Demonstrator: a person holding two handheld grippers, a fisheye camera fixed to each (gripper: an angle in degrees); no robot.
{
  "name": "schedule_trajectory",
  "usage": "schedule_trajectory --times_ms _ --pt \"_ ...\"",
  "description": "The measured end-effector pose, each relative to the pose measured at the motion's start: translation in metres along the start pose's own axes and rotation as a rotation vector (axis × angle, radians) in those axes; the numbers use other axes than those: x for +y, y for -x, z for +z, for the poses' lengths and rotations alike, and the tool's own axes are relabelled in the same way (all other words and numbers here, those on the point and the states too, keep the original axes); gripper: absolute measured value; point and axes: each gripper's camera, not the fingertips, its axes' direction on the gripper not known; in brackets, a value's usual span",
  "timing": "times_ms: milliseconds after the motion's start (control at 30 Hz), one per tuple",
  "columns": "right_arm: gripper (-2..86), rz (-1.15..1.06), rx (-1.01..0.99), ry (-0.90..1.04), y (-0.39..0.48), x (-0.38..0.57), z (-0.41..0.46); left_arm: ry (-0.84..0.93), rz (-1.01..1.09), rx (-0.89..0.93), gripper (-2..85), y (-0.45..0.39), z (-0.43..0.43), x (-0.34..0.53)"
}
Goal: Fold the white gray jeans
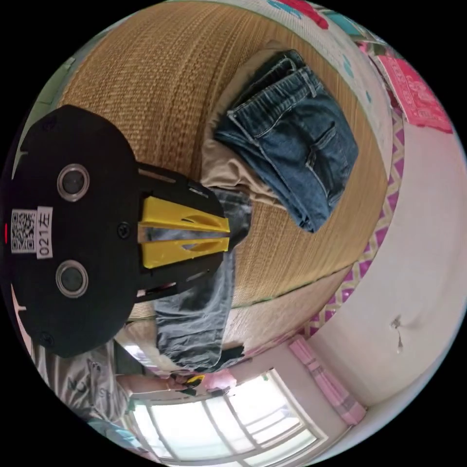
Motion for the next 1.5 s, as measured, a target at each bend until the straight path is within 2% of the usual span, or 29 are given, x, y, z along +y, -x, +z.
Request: schedule_trajectory --times_ms 100,167,200,267,433,500,600,667,700,733,867,967,1000,1100,1233,1500 --pt "-0.1 -0.225 0.018 0.112 0.071 0.015 0.032 0.045 0.106 -0.014 3.9 -0.027 0.016 0.024" --pt "-0.4 -0.327 0.091 0.192 0.110 0.026 0.066 0.116 0.175 -0.110 3.2 -0.042 0.042 0.031" --pt "-0.5 -0.350 0.105 0.219 0.118 0.028 0.075 0.191 0.189 -0.247 1.3 -0.044 0.064 0.036" --pt "-0.6 -0.419 0.201 0.359 0.138 0.038 0.114 0.177 0.195 -0.281 -0.2 -0.042 0.063 0.046" --pt "-0.8 -0.451 0.354 0.468 0.148 0.055 0.148 0.281 0.292 -0.460 -0.9 -0.058 0.048 0.072" --pt "-0.9 -0.478 0.452 0.509 0.145 0.062 0.159 0.277 0.257 -0.435 -0.9 -0.047 0.038 0.077" --pt "-1.0 -0.461 0.419 0.476 0.150 0.053 0.153 0.295 0.218 -0.413 -1.0 -0.029 0.019 0.081" --pt "-1.0 -0.417 0.382 0.476 0.149 0.044 0.149 0.239 0.205 -0.449 -1.0 -0.023 0.000 0.087" --pt "-1.0 -0.410 0.373 0.477 0.149 0.041 0.148 0.148 0.189 -0.462 -1.0 -0.021 -0.021 0.095" --pt "-1.0 -0.392 0.357 0.480 0.149 0.037 0.146 0.073 0.155 -0.422 -1.0 -0.015 -0.042 0.104" --pt "-1.0 -0.359 0.345 0.472 0.155 0.028 0.142 -0.023 0.025 -0.234 -0.8 0.016 -0.082 0.138" --pt "-1.0 -0.395 0.396 0.463 0.169 0.028 0.143 -0.083 -0.142 -0.134 -0.2 0.051 -0.102 0.179" --pt "-1.0 -0.404 0.408 0.461 0.172 0.028 0.143 -0.114 -0.243 -0.051 0.4 0.071 -0.106 0.197" --pt "-1.0 -0.441 0.456 0.452 0.186 0.031 0.144 -0.136 -0.458 0.174 7.2 0.115 -0.090 0.227" --pt "-0.8 -0.486 0.506 0.446 0.200 0.034 0.144 -0.137 -0.534 0.230 11.1 0.131 -0.078 0.222" --pt "-0.6 -0.522 0.558 0.436 0.213 0.038 0.140 -0.174 -0.566 0.164 8.1 0.128 -0.098 0.195"
